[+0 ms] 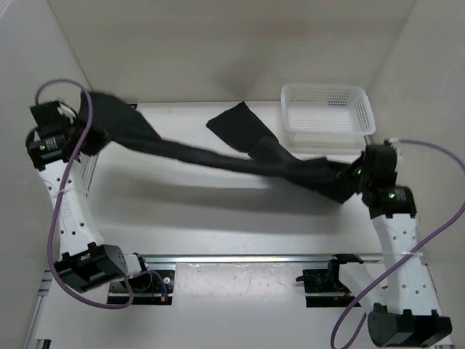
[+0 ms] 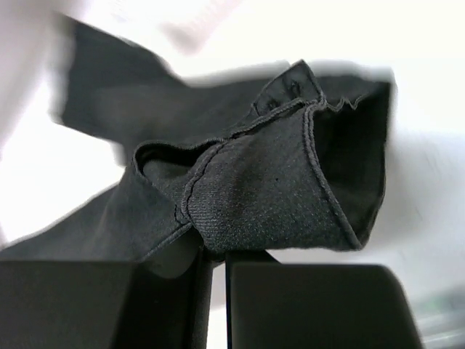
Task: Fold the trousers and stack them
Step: Flatten the trousers out
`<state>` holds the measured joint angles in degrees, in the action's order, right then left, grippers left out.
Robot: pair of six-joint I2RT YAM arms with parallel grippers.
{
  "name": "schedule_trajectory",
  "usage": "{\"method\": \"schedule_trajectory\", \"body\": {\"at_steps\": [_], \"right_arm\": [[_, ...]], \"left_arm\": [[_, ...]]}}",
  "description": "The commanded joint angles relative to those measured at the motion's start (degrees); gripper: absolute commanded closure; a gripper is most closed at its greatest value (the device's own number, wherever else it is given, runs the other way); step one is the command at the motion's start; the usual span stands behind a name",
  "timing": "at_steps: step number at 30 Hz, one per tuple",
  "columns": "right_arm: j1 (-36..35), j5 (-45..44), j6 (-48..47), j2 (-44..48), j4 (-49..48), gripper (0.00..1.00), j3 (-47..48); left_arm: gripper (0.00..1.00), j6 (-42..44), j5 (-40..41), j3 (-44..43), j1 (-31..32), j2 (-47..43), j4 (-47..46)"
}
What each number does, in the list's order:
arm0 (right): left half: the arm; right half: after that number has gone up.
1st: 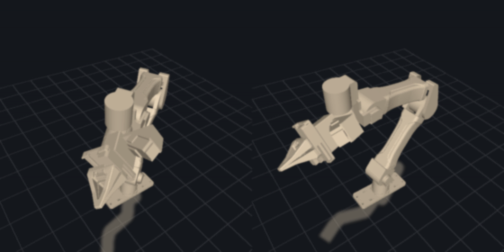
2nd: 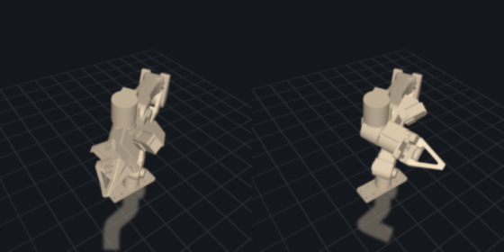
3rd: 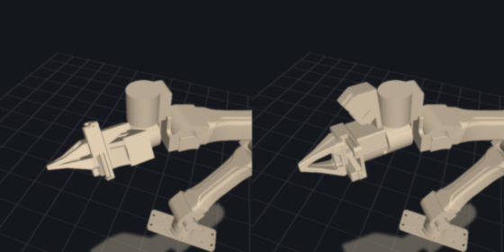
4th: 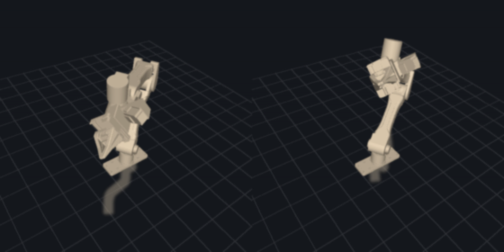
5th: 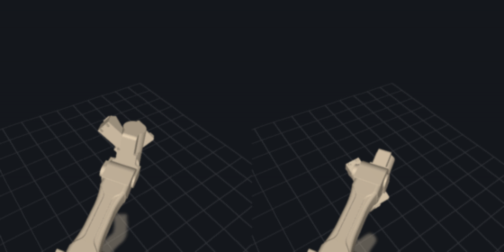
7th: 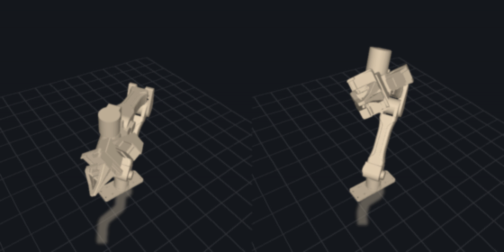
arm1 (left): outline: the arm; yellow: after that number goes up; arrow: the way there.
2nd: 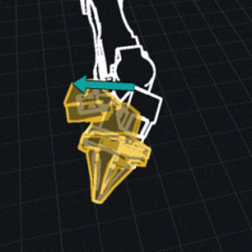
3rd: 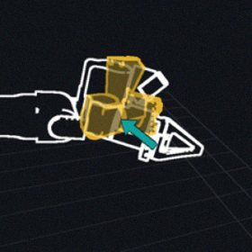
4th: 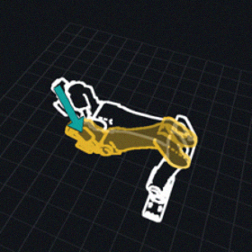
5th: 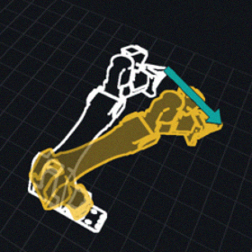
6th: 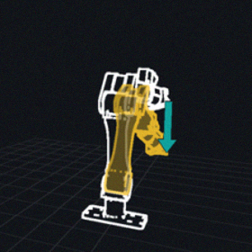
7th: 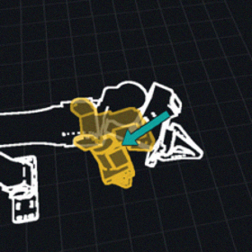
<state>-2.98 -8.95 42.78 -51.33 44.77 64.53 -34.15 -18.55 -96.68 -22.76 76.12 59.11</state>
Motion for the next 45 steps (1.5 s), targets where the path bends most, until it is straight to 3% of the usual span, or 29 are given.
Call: {"method": "schedule_trajectory", "body": {"at_steps": [1,2,6,19,22,23,24,27,31,32,33,34,35,36,37,41,45], "right_arm": [[1.49,0.42,4.21,5.78,6.28,1.0,-13.67],[1.49,0.42,5.37,7.8,7.16,1.0,-16.43],[1.49,0.95,8.89,17.47,11.47,1.0,-23.48],[1.49,-0.8,8.54,21.97,20.27,1.0,-20.59],[1.49,-1.33,8.54,22.5,22.81,0.85,-18.05],[1.49,-2.38,8.54,22.5,23.51,0.78,-17.34],[1.49,-3.08,8.54,22.5,24.21,0.57,-16.64],[1.49,-4.84,8.54,22.5,25.53,0.25,-13.91],[1.49,-5.73,8.64,21.28,23.88,0.28,-10.49],[1.49,-5.73,7.94,20.66,23.0,0.32,-9.96],[1.49,-5.73,7.32,19.79,21.86,0.4,-8.73],[1.49,-5.21,6.7,17.52,19.24,0.65,-8.11],[1.49,-3.98,4.44,16.01,17.64,0.79,-7.32],[1.49,-2.84,3.02,14.35,16.15,0.91,-6.53],[1.49,-1.09,1.44,10.67,12.13,1.0,-4.96],[-1.92,10.26,-8.4,-2.34,4.11,0.99,1.7],[-16.22,3.71,-13.77,-18.69,4.62,0.84,13.12]], "left_arm": [[0.9,1.63,4.04,14.82,-1.32,0.79,-1.19],[0.9,2.5,5.26,21.3,-1.32,0.79,-2.5],[0.9,3.65,5.89,28.9,-2.55,1.31,-3.13],[0.88,5.32,8.26,28.32,-3.08,1.31,-3.74],[0.52,7.6,7.57,24.9,-3.08,0.79,-3.22],[0.33,7.61,7.56,23.66,-3.08,0.79,-3.21],[0.05,8.22,7.56,22.52,-3.08,0.79,-2.34],[0.0,8.22,8.17,18.03,-1.59,0.18,-1.72],[0.0,7.7,7.65,14.07,1.05,-0.36,-1.19],[0.08,7.7,6.78,12.85,2.36,-0.36,-1.19],[0.13,7.7,6.77,12.23,3.33,-0.36,-1.19],[0.16,7.7,6.77,11.7,4.21,0.25,-1.19],[0.22,7.7,6.77,11.69,5.26,0.26,-1.71],[0.34,7.7,6.77,10.39,7.8,0.26,-1.72],[0.35,8.22,7.55,9.85,9.3,1.57,-1.72],[0.45,8.75,9.84,9.32,16.77,4.55,-1.72],[0.41,7.26,10.01,7.48,25.91,12.02,-2.42]]}}
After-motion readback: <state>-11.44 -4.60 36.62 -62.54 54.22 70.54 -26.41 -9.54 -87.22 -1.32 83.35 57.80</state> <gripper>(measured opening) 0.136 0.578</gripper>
